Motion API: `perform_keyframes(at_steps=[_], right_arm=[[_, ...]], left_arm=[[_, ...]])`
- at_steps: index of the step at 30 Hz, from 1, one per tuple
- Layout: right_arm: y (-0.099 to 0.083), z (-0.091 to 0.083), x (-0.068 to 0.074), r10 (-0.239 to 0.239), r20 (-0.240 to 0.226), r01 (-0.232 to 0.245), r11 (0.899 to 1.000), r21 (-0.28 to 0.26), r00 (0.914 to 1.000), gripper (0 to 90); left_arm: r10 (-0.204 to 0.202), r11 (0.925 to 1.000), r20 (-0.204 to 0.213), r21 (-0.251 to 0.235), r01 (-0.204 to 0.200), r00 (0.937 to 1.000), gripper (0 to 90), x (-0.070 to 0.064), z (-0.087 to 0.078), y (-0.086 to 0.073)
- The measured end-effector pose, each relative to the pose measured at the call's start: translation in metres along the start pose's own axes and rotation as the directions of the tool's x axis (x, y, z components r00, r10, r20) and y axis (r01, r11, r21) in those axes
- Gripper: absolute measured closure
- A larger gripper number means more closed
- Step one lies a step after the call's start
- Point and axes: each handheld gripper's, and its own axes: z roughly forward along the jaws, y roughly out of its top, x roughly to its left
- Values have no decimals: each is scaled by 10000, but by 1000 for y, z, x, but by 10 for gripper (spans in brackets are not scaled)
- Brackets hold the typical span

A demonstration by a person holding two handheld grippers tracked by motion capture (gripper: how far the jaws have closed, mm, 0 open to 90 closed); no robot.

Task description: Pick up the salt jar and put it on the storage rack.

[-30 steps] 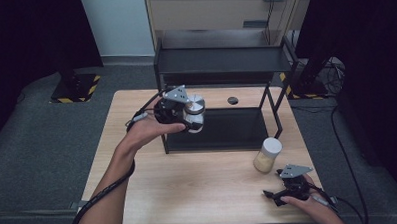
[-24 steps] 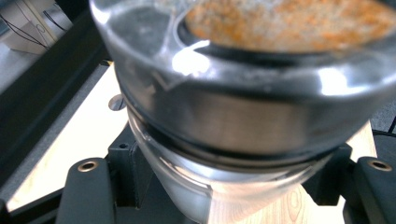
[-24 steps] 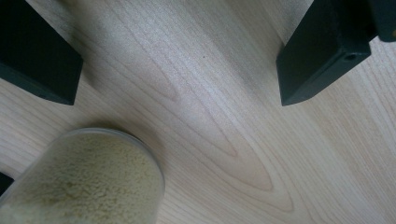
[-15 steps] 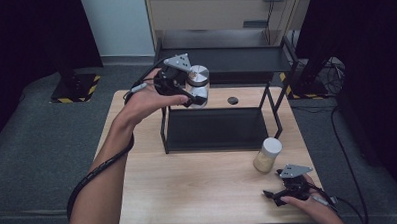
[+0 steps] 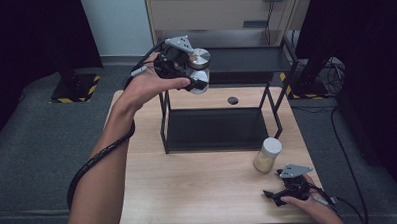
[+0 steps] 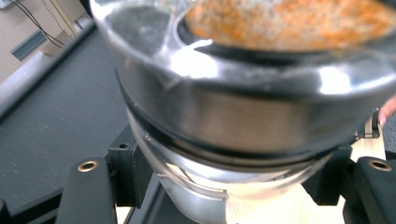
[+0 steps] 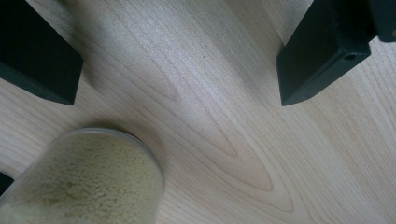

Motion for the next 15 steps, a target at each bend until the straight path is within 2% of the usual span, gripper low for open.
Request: perform_keyframes(at_steps=[8, 15], right_arm=[[0, 0, 0, -23, -2, 23, 10000, -13, 10000, 14], [0, 0, -1, -14, -18, 14, 10000, -12, 10000, 15]], left_arm=[[-207, 9998, -356, -57, 205, 9992, 300, 2, -1, 15], [-703, 9974, -803, -227, 687, 9943, 300, -1, 6, 23]])
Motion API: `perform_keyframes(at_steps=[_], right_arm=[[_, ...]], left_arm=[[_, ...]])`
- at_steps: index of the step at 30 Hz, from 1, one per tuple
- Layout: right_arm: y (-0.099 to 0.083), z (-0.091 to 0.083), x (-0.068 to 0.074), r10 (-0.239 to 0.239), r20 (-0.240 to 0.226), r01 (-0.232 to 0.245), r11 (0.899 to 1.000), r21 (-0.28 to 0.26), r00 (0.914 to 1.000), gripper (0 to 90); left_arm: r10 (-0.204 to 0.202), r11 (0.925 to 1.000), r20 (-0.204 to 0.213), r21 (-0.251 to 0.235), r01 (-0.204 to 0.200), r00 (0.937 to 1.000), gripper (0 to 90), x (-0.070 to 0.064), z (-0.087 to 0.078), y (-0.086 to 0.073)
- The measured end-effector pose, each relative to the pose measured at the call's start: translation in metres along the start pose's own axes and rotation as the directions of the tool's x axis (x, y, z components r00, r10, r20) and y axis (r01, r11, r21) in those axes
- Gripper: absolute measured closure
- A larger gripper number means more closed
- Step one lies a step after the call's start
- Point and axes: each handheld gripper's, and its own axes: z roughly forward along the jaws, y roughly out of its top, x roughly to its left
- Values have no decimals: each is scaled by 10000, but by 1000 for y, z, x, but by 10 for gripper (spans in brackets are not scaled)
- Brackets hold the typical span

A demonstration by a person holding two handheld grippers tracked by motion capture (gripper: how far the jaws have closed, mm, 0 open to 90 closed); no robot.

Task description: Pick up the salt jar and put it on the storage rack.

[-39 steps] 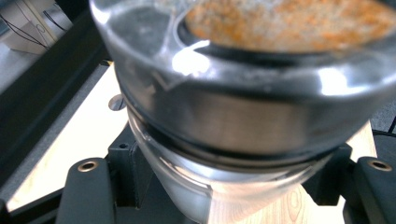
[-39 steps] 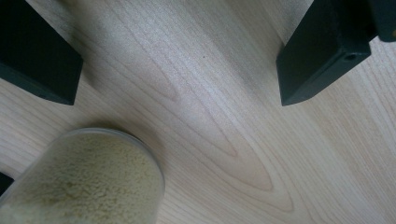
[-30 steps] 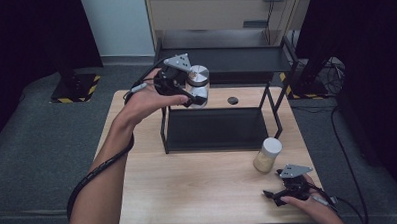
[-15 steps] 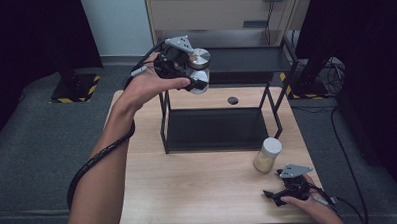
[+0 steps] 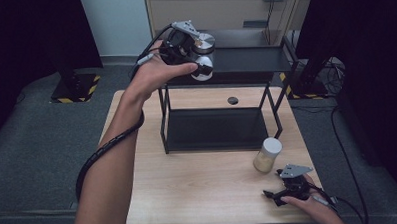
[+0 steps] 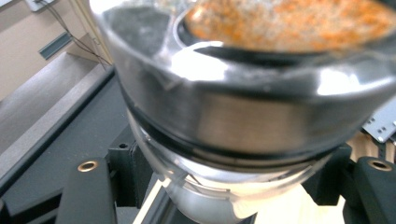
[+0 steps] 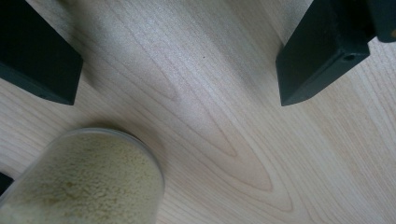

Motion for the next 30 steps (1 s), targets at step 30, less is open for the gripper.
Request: perform_keyframes(at_steps=[30], right_arm=[[0, 0, -2, -75, -66, 74, 10000, -14, 10000, 16]], left_arm=[[-2416, 9687, -2765, -128, 2478, 9302, 300, -14, 47, 18]])
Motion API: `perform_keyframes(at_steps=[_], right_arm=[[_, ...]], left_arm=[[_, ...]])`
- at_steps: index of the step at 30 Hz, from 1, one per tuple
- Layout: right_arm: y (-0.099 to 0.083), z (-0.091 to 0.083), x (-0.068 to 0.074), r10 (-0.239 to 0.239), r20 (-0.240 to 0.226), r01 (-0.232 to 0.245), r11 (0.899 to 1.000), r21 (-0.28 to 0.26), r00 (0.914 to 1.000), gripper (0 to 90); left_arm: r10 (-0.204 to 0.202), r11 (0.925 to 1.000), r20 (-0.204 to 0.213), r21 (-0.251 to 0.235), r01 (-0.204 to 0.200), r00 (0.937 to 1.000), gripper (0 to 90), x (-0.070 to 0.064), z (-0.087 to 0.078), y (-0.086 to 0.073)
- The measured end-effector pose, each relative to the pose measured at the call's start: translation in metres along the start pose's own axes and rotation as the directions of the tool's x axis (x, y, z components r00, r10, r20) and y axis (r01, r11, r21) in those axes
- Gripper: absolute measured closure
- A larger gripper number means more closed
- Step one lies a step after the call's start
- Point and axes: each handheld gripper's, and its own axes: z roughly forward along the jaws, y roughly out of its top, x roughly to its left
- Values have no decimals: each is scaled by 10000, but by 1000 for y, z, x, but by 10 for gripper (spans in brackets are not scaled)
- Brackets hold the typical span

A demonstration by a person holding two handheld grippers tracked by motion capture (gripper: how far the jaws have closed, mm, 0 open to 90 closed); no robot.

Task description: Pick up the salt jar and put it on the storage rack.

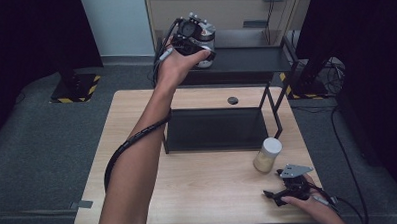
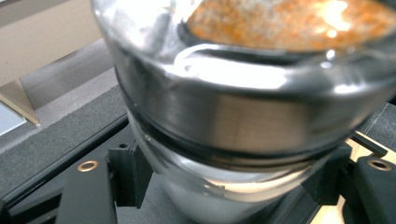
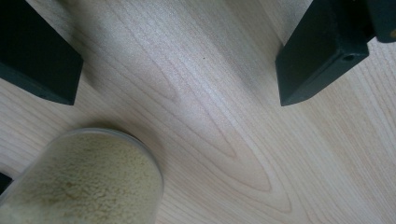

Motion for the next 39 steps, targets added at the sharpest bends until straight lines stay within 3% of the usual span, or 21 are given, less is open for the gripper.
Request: perform_keyframes(at_steps=[10, 13, 18, 21, 23, 28, 31, 35, 39], right_arm=[[0, 0, 0, -7, -20, 7, 10000, 2, 10000, 16], [0, 0, 0, -8, -20, 8, 10000, 3, 10000, 16], [0, 0, 0, -9, -23, 9, 10000, 3, 10000, 16], [0, 0, 0, -10, -22, 10, 10000, 3, 10000, 16], [0, 0, -1, -30, -23, 30, 10000, -4, 10000, 16], [0, 0, 0, -11, -22, 11, 10000, 2, 10000, 16], [0, 0, 0, -2, -20, 2, 10000, 3, 10000, 16], [0, 0, 0, -11, -26, 11, 10000, 5, 10000, 16], [0, 0, 0, -22, -25, 22, 10000, 11, 10000, 15]], left_arm=[[-321, 9992, 232, 225, 316, 9992, 300, 8, 9, 0], [-407, 9992, 382, 49, 405, 9984, 300, 11, 11, -3], [-387, 9988, 300, 319, 377, 9988, 299, 9, 10, 3], [-286, 9995, 453, 103, 282, 9986, 298, 12, 11, -2], [-143, 9999, 341, -25, 144, 9993, 268, 10, 10, -4], [82, 9996, -44, -268, -83, 10000, 147, 3, -4, -9], [123, 9993, -213, -356, -131, 9997, 136, -2, -16, -14], [130, 9989, -219, -449, -140, 9997, 147, -8, -35, -25], [399, 9965, 63, -743, -393, 9992, 146, -8, -52, -40]])
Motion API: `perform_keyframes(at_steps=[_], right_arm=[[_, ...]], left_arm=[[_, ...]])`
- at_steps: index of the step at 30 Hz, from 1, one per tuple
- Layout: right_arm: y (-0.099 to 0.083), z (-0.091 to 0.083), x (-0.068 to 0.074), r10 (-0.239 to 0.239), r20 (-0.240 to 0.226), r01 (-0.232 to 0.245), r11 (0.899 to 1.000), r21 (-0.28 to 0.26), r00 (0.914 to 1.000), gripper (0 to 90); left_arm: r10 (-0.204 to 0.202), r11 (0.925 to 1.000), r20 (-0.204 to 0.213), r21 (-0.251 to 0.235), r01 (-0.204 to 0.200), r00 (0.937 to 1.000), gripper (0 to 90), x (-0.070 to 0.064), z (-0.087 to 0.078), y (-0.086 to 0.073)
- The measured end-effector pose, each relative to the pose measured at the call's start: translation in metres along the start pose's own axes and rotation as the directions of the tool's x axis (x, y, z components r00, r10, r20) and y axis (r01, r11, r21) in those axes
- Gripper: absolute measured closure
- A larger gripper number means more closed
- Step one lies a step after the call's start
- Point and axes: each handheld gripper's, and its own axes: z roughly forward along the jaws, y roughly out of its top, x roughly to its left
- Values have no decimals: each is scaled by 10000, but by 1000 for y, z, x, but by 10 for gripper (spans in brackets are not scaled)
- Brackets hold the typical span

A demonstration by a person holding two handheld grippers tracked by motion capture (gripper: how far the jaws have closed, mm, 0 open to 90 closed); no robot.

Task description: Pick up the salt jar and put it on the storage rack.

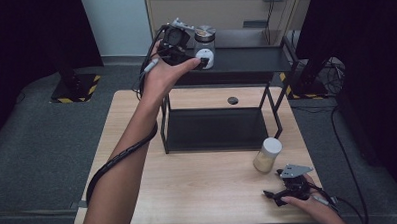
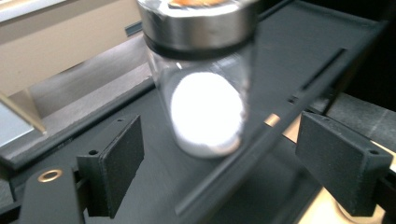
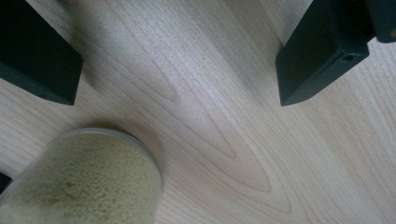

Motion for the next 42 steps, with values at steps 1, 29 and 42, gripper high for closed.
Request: perform_keyframes(at_steps=[1, 29, 42], right_arm=[[0, 0, 0, -18, 0, 18, 10000, -6, 10000, 16], [0, 0, 0, -14, 4, 14, 10000, -5, 10000, 16], [0, 0, 0, -12, 11, 12, 10000, 0, 10000, 15]], left_arm=[[92, 9999, 120, -148, -90, 9999, 148, 1, -4, -4], [2682, 9625, 3634, -1414, -2317, 8922, 46, 29, 35, -44], [2520, 9675, 3756, -1152, -2249, 8918, 52, 5, 60, -89]])
